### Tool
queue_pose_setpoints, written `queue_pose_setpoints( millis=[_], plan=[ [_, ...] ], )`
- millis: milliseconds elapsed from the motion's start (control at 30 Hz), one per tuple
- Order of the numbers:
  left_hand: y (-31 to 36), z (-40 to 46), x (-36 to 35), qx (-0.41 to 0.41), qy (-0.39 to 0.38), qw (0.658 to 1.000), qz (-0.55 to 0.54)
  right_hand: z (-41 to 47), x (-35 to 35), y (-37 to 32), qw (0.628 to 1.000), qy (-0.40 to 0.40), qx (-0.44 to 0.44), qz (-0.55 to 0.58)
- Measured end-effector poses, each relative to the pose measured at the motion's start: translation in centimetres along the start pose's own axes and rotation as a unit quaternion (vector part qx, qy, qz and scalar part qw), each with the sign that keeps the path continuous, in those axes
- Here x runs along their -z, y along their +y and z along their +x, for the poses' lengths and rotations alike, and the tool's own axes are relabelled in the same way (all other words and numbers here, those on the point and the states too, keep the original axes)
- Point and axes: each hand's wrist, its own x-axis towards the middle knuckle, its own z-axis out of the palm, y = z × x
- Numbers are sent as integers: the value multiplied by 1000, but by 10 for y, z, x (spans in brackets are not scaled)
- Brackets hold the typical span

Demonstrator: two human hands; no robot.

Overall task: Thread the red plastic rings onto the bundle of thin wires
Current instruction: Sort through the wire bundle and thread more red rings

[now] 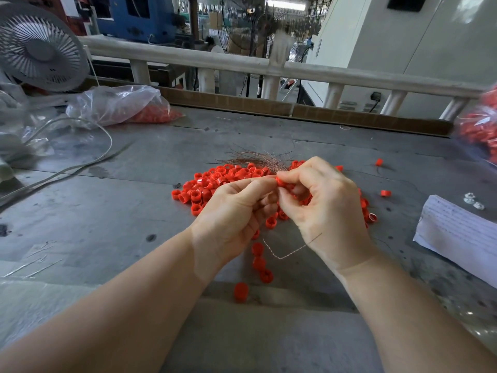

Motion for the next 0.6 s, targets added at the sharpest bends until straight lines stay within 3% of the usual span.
queue_pose_setpoints(
  millis=[267, 600],
  plan=[
    [0, 1, 0, 4, -2, 1000, 5, -1, 0, -2, 998, 12, 29, -58],
    [-3, 2, 0, 18, 26, 999, -10, 0, -4, 3, 997, -21, -61, 49]
  ],
)
